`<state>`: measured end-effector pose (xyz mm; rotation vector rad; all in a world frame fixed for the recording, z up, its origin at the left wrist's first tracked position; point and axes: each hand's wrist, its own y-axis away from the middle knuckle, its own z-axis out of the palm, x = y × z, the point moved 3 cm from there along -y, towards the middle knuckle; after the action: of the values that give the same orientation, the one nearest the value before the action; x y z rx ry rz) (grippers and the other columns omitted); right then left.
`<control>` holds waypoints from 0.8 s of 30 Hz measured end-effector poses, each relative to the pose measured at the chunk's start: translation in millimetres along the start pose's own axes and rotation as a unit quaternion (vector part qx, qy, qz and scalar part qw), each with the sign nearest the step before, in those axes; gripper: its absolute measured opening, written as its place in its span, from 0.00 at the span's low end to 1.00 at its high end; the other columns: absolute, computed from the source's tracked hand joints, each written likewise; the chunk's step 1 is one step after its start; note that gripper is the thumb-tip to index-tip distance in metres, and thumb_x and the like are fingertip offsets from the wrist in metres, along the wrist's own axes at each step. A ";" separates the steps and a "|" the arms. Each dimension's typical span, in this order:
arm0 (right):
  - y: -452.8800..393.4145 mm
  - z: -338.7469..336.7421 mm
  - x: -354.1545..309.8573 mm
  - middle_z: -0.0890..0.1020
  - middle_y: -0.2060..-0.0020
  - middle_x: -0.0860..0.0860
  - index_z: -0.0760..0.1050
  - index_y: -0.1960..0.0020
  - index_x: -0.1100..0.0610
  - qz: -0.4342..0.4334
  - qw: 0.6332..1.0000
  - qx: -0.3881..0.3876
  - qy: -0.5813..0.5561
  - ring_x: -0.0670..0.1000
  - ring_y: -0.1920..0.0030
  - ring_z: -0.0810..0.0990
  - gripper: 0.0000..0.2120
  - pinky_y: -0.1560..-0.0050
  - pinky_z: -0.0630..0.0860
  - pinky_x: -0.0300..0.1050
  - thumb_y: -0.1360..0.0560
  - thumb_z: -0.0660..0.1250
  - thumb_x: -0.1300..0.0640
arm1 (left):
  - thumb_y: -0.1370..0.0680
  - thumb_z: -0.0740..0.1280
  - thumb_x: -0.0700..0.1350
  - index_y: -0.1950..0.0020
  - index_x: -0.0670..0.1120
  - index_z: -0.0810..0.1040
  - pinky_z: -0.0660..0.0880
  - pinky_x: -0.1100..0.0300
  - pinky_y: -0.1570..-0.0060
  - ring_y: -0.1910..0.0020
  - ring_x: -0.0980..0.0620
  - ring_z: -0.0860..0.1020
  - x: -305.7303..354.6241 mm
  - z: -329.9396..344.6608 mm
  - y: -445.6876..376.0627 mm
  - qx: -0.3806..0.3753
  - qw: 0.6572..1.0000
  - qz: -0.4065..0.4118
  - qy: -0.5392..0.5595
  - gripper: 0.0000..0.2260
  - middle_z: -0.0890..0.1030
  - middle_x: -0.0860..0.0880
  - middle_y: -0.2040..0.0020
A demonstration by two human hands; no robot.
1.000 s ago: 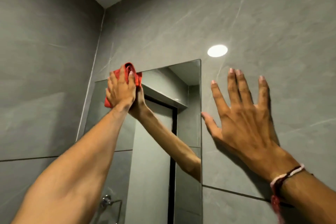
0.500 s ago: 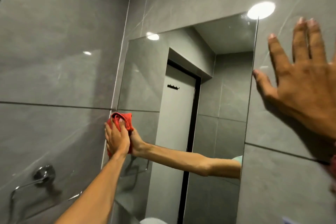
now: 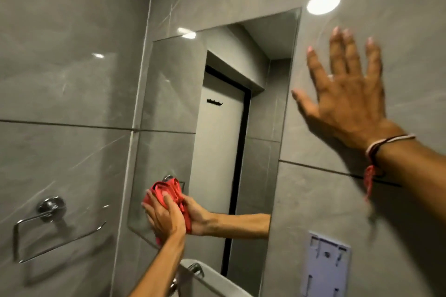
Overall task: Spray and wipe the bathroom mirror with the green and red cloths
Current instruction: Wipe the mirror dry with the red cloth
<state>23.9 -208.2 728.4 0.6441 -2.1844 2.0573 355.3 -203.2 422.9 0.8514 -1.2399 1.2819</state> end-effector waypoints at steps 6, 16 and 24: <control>22.2 -14.2 20.5 0.48 0.15 0.61 0.49 0.15 0.49 -0.046 0.997 -0.062 0.031 0.60 0.15 0.48 0.39 0.19 0.47 0.70 0.21 0.46 0.30 | 0.17 0.55 0.58 0.18 0.56 0.55 0.52 0.43 0.20 0.18 0.43 0.54 182.2 50.4 47.6 -0.042 0.964 0.261 -0.004 0.27 0.53 0.45 0.16; 71.0 -23.3 37.7 0.57 0.17 0.63 0.60 0.17 0.53 -0.017 0.997 -0.050 0.057 0.62 0.16 0.57 0.38 0.20 0.55 0.71 0.21 0.54 0.34 | 0.18 0.53 0.62 0.18 0.57 0.52 0.49 0.47 0.20 0.17 0.45 0.48 304.5 95.1 160.8 -0.098 0.749 0.652 -0.062 0.29 0.50 0.45 0.16; 98.1 -14.1 18.2 0.53 0.16 0.63 0.56 0.16 0.53 -0.015 0.996 -0.070 0.047 0.62 0.16 0.53 0.38 0.20 0.52 0.71 0.21 0.55 0.35 | 0.22 0.58 0.53 0.18 0.55 0.53 0.56 0.44 0.21 0.17 0.44 0.53 242.5 79.9 115.0 -0.074 0.807 0.584 -0.056 0.32 0.53 0.44 0.16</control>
<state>-29.9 -197.7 643.9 0.5521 -2.2271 1.8582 195.5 -209.2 652.8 -0.0763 -2.0499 2.0365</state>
